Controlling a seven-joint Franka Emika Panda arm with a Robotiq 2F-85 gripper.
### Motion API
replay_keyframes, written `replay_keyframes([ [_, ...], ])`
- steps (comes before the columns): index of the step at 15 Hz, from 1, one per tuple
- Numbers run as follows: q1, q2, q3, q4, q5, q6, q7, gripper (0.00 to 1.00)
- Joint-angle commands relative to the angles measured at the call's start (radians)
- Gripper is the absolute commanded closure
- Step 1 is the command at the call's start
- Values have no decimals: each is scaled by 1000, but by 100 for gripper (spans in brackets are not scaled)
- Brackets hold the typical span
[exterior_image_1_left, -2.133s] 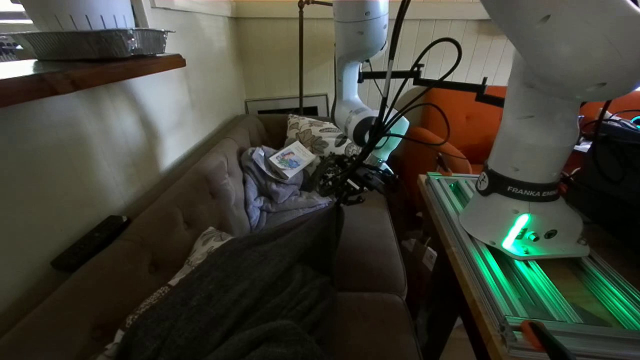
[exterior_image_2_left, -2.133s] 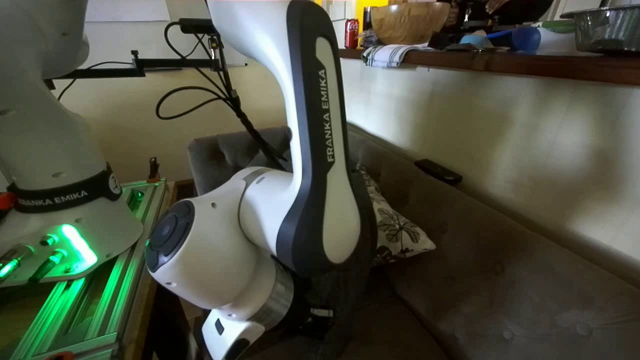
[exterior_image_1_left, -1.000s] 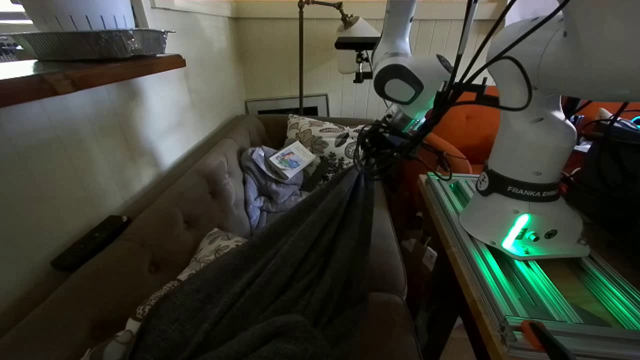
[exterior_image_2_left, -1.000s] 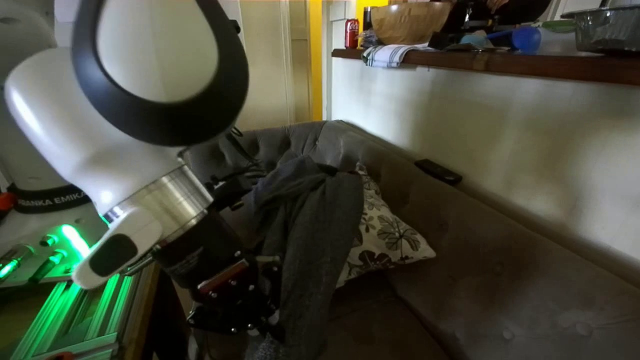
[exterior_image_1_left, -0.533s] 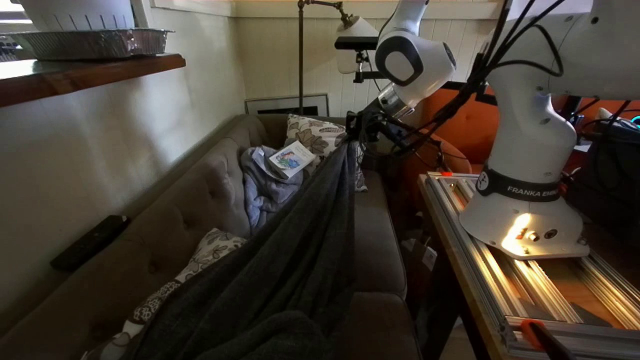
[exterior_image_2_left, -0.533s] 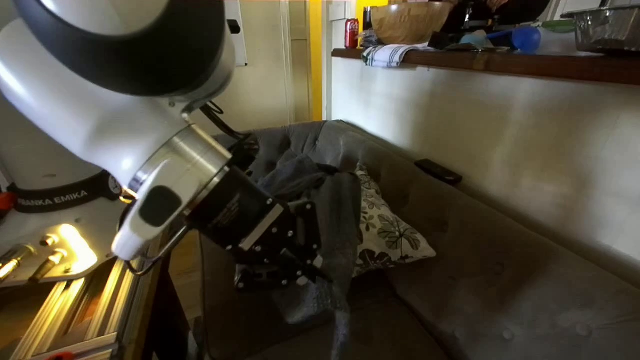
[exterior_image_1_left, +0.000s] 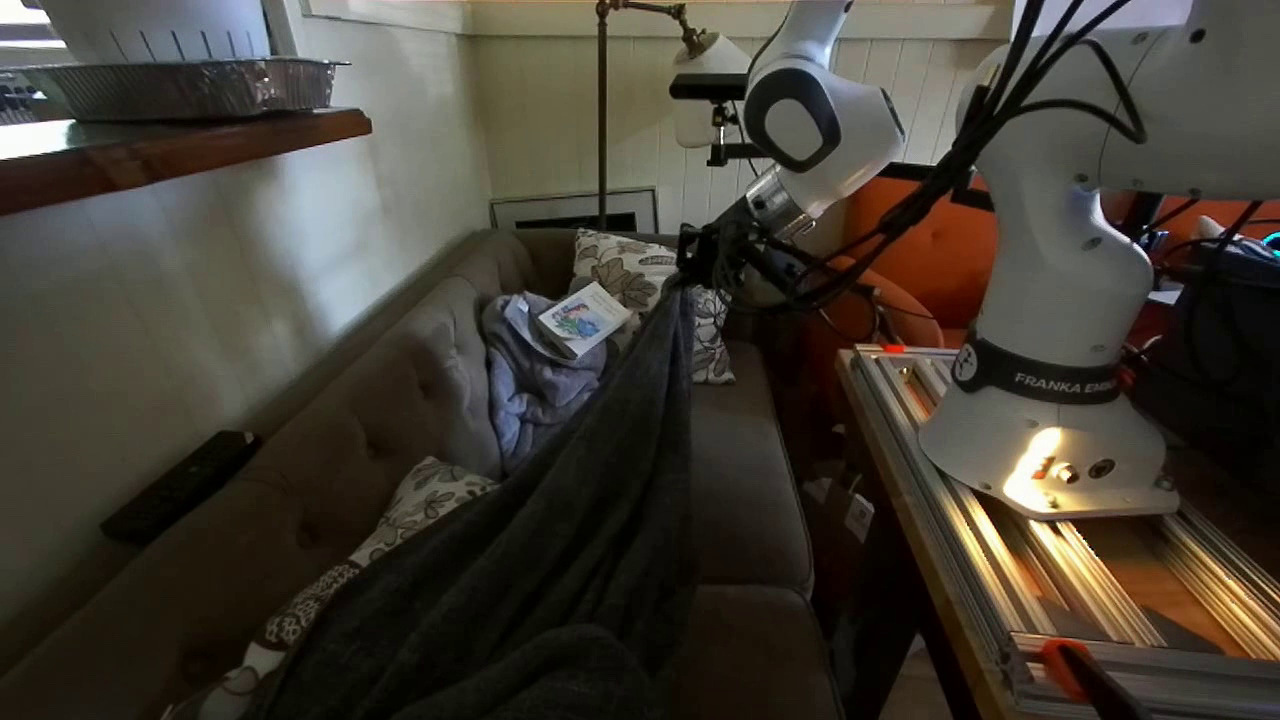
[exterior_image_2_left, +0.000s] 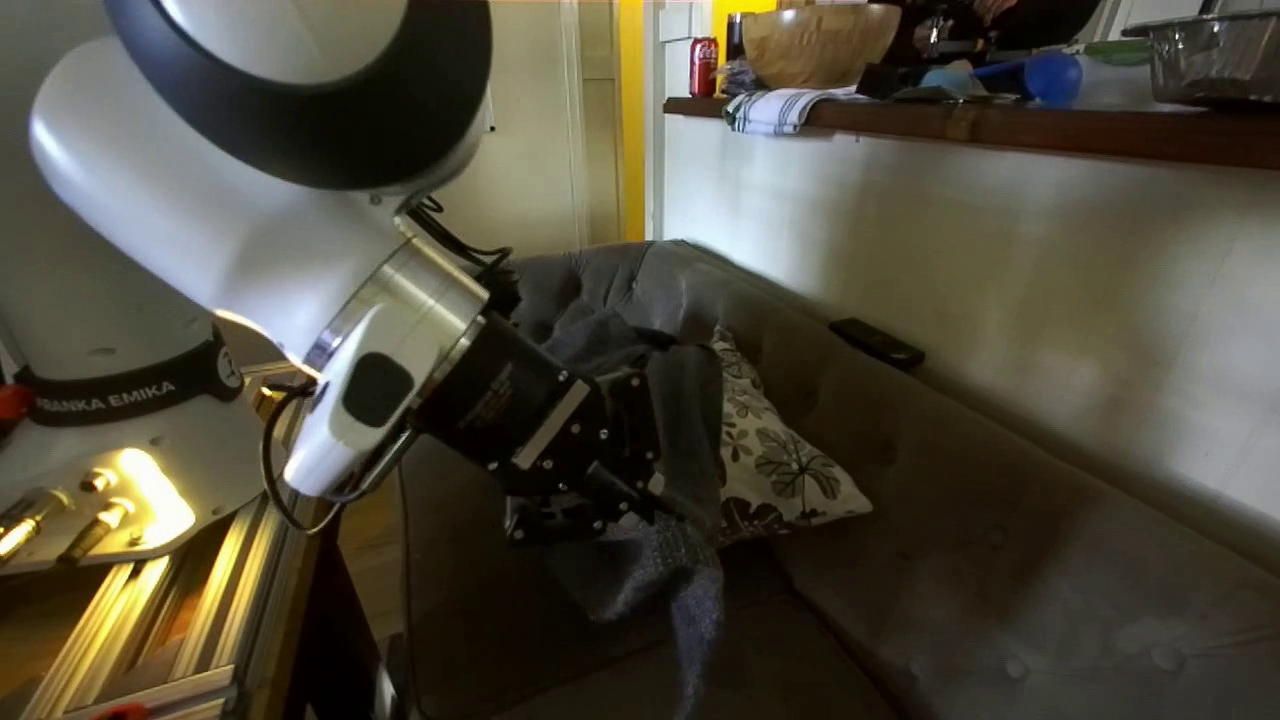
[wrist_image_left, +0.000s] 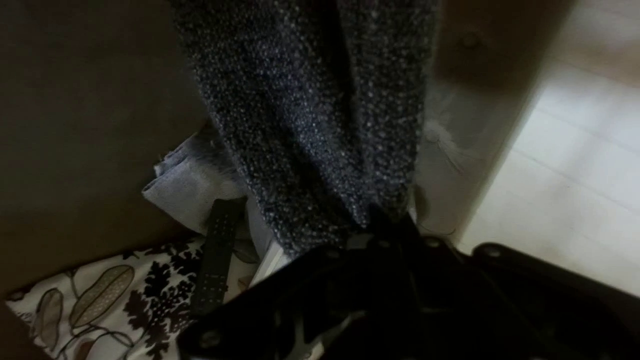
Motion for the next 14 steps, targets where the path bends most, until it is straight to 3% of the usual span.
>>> replay_keyframes([
  [1, 85, -82, 84, 26, 64, 10, -113, 99],
  [2, 87, -87, 107, 34, 13, 5, -98, 99],
  [6, 151, -158, 260, 70, 13, 72, -191, 99],
  [11, 238, -243, 503, 120, 12, 220, -227, 99],
  [14, 327, -258, 656, 156, 12, 307, -186, 99],
])
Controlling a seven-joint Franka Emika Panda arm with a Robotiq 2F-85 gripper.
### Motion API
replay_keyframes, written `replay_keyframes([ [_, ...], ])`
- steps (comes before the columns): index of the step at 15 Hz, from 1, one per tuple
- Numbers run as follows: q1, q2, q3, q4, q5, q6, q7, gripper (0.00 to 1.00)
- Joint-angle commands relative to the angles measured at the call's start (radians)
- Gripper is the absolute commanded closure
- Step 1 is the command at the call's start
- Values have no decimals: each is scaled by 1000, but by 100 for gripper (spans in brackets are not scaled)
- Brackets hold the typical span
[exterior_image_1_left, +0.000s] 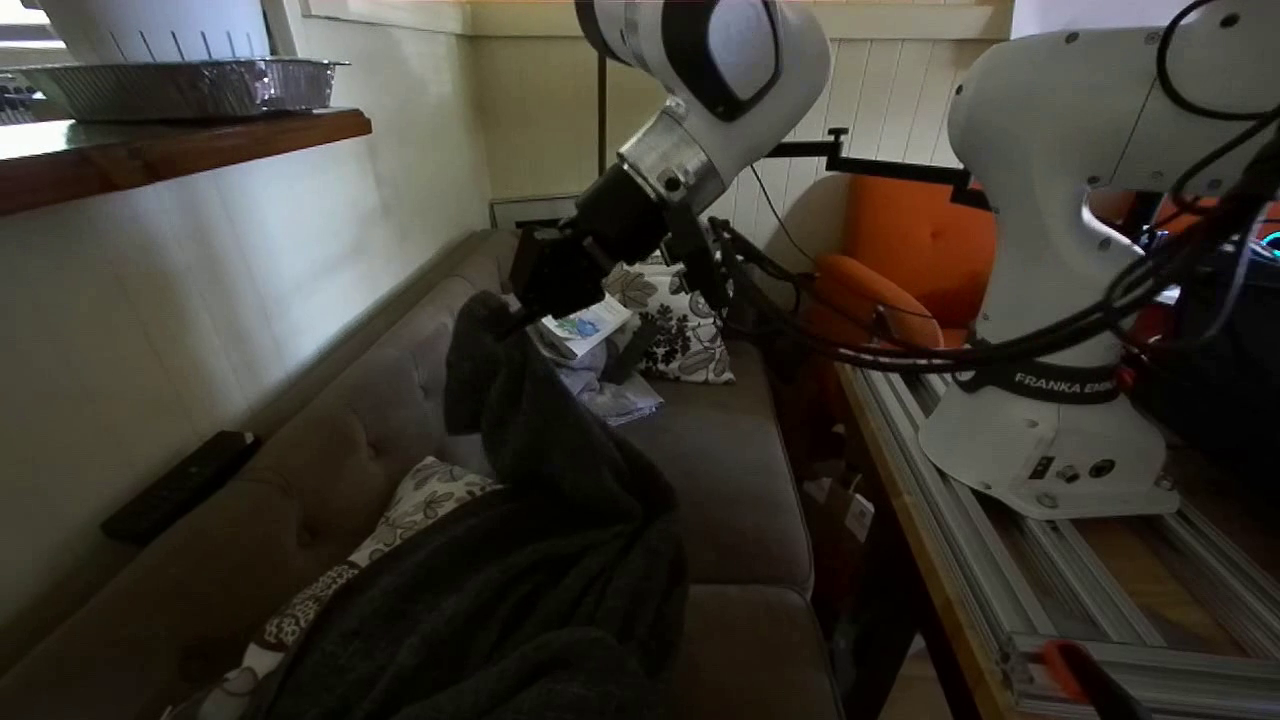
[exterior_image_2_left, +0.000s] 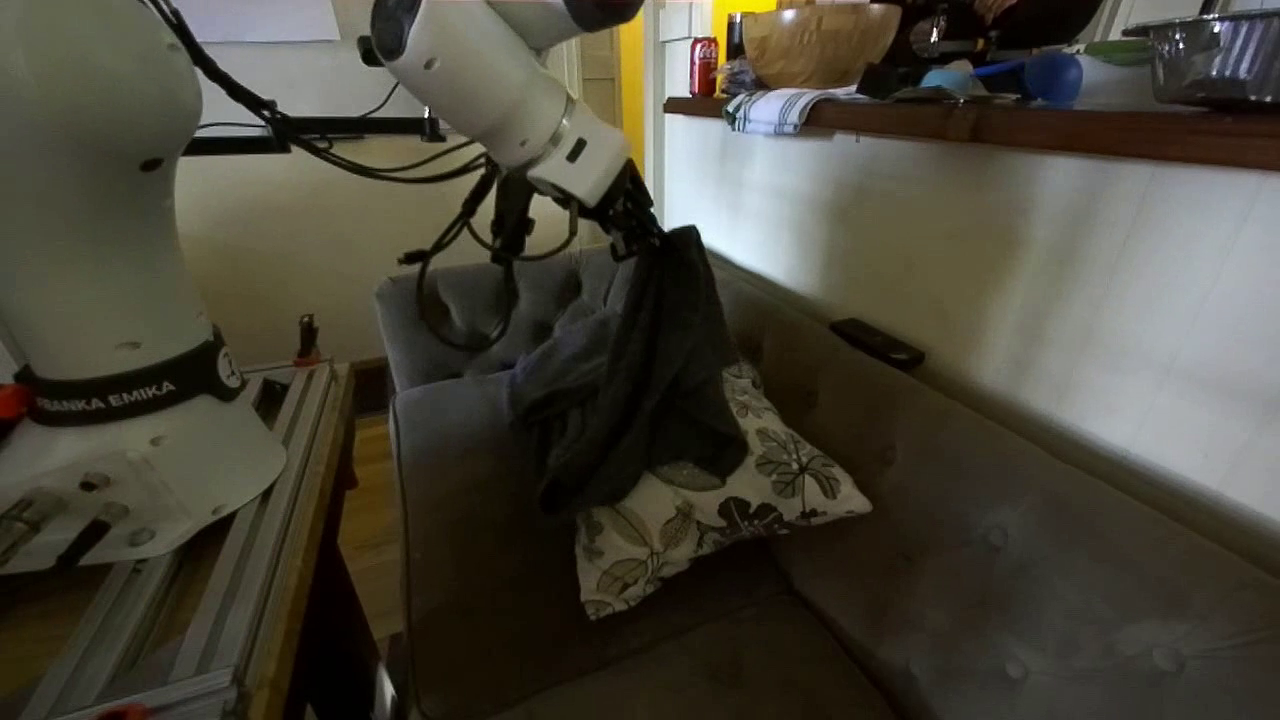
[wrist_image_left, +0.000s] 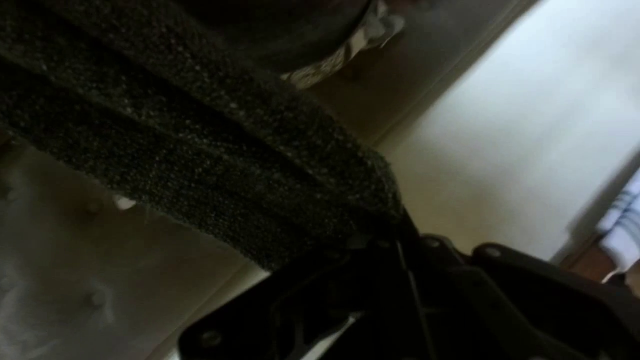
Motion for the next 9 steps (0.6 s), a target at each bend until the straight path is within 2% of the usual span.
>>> replay_keyframes([
  [1, 110, -62, 150, 43, 0, 121, 15, 99],
  [4, 266, -40, 250, 110, -46, 179, 110, 99],
  [5, 188, -35, 216, 71, -9, 127, 48, 96],
  [7, 262, -31, 258, 102, -17, 163, 91, 96],
  [9, 273, -28, 260, 108, -19, 169, 98, 96],
])
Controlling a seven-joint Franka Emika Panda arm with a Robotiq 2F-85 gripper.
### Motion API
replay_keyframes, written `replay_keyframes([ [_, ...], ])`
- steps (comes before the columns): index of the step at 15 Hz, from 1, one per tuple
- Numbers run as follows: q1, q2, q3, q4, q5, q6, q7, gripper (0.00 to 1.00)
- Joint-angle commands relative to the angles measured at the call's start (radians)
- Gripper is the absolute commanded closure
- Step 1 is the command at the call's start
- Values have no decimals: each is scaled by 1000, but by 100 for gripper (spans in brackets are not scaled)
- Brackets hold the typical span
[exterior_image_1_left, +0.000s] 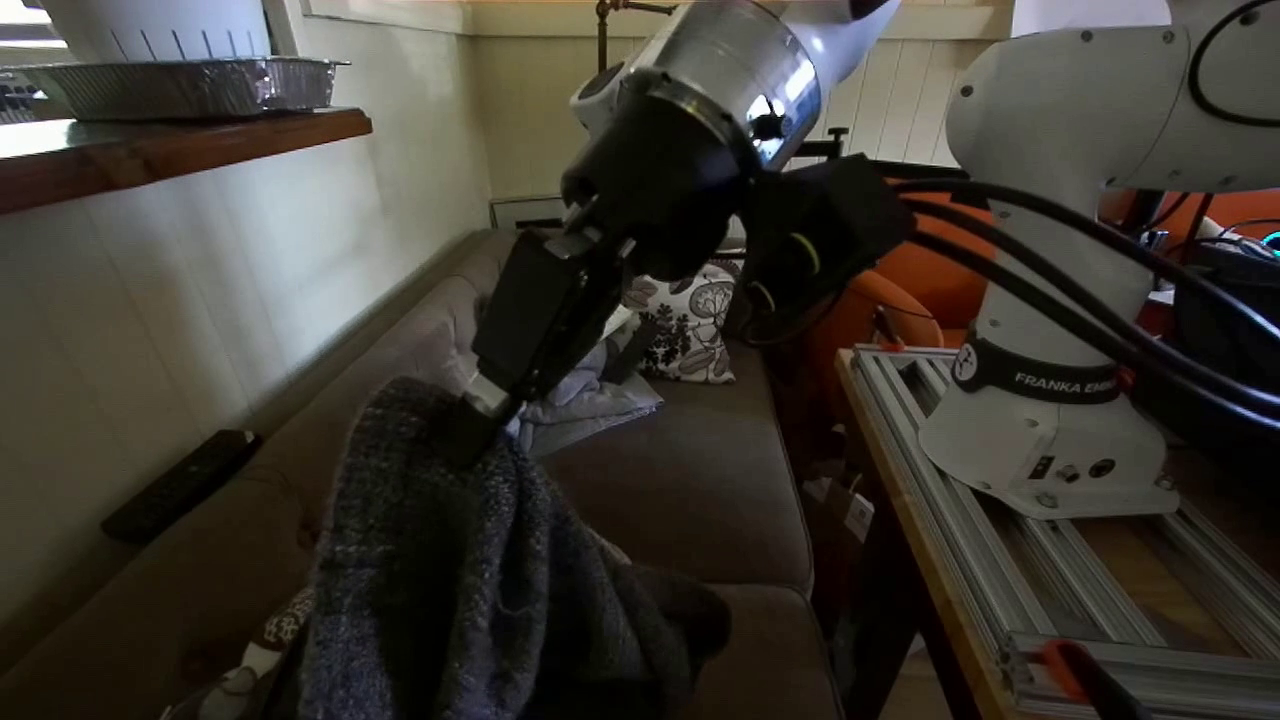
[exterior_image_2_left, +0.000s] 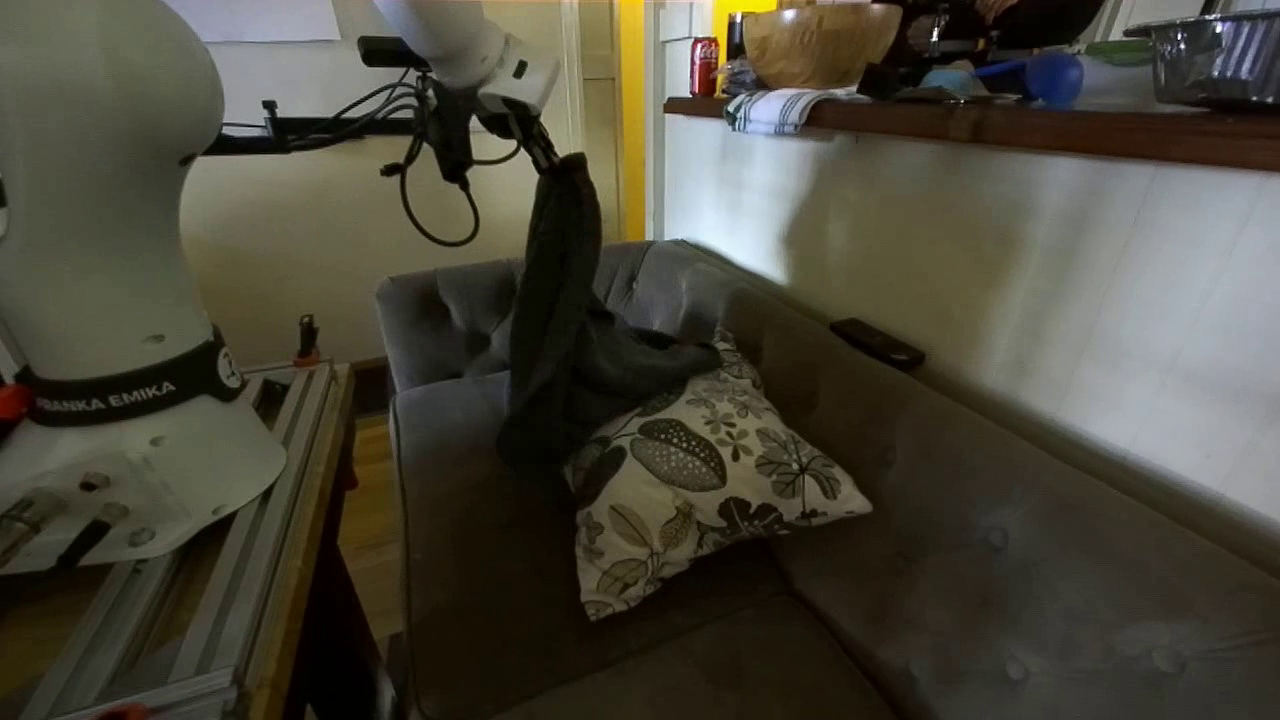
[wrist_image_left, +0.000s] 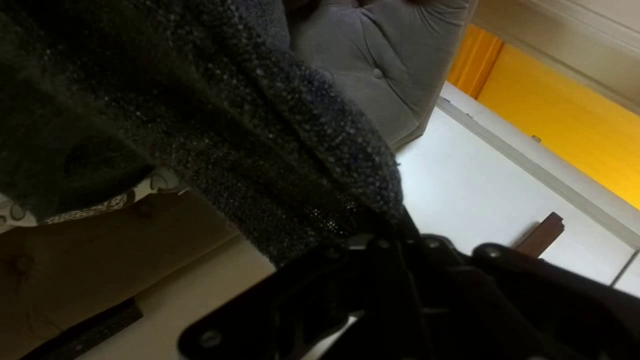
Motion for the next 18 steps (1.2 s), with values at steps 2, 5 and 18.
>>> replay_keyframes([
  [2, -6, 0, -10, 0, -2, 0, -1, 96],
  [5, -6, 0, -13, 0, -3, 0, -1, 96],
  [18, 714, 32, -482, -19, -641, 358, 212, 99],
])
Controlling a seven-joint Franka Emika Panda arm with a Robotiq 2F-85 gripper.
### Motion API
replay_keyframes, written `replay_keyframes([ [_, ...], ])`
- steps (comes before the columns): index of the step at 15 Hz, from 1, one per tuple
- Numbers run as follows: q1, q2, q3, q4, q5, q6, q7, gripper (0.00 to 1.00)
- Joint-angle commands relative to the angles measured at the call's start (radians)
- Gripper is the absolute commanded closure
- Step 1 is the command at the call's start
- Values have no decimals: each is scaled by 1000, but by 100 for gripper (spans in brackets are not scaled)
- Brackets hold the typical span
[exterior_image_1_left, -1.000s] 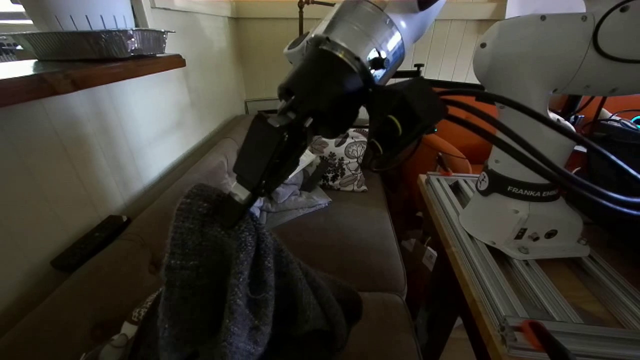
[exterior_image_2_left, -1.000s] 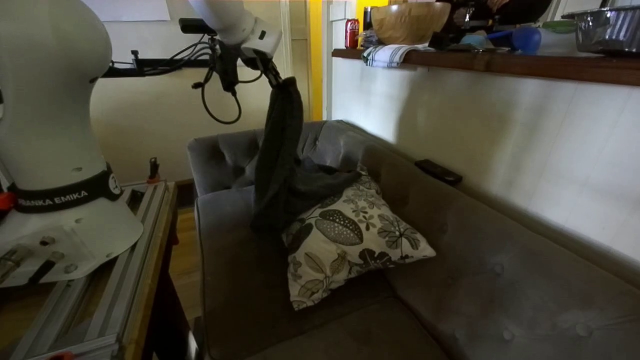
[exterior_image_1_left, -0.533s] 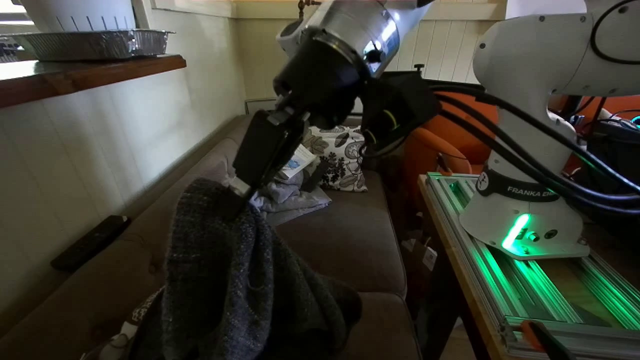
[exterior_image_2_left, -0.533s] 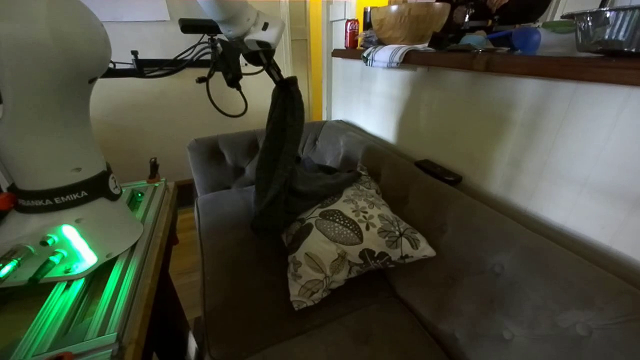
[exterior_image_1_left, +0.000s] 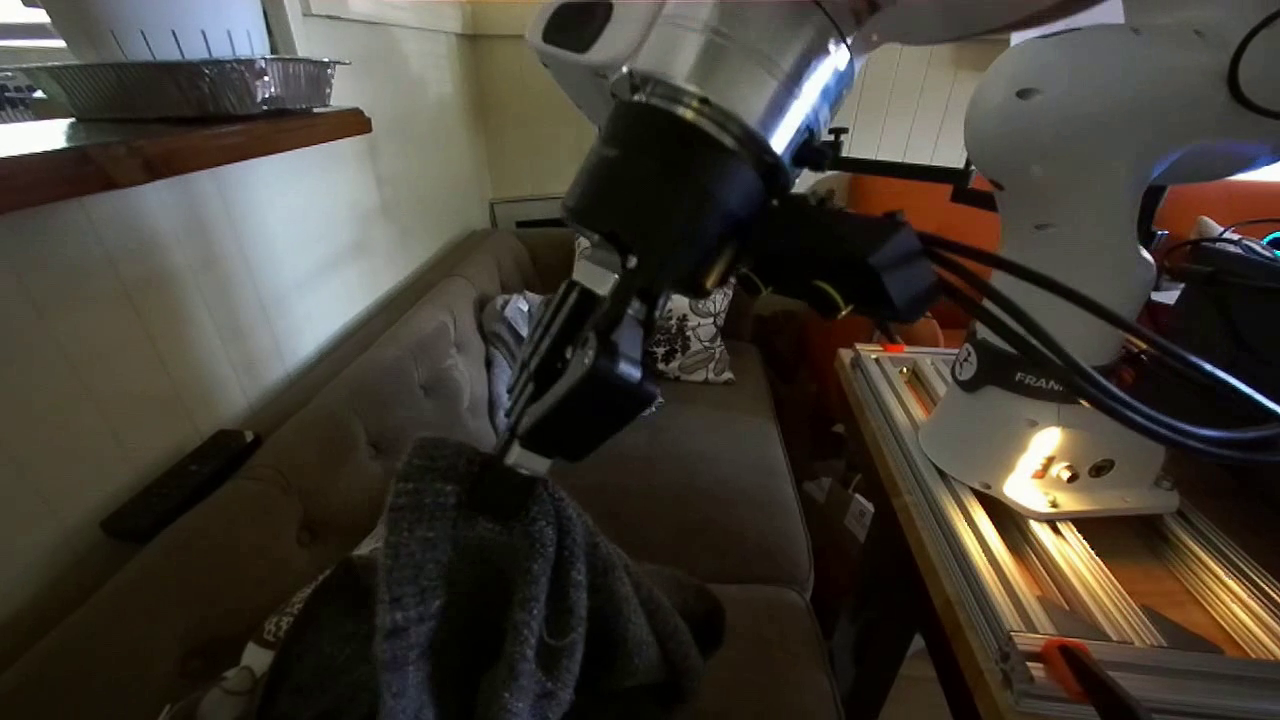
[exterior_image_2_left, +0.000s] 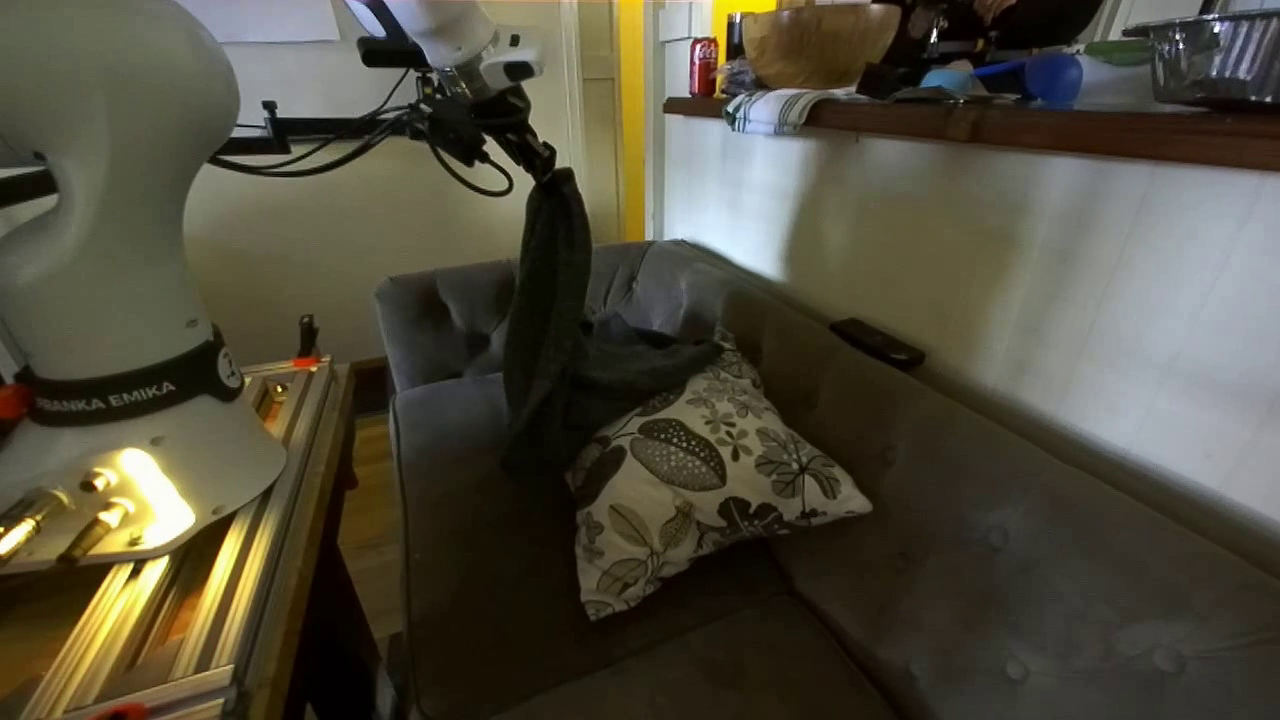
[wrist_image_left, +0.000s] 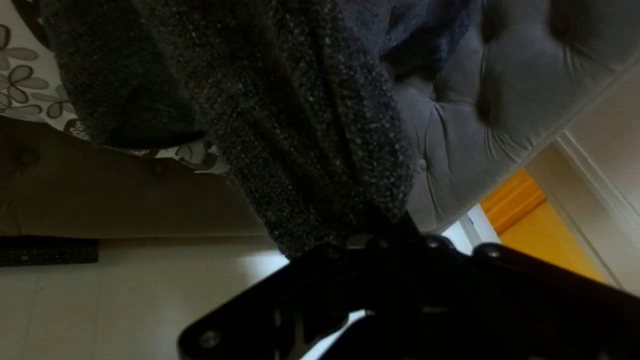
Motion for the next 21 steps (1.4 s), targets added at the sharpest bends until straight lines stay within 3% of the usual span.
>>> replay_keyframes([
  [1, 177, -29, -166, -26, -43, 111, -119, 99],
  [3, 207, -78, -223, 19, -14, 205, -277, 99],
  [4, 172, -2, -169, -10, -10, 132, -154, 96],
  [9, 202, -40, -225, 4, 4, 179, -263, 99],
  [14, 389, -134, -439, 84, 61, 291, -555, 99],
  [21, 723, -359, -685, 437, 52, 562, -929, 99],
])
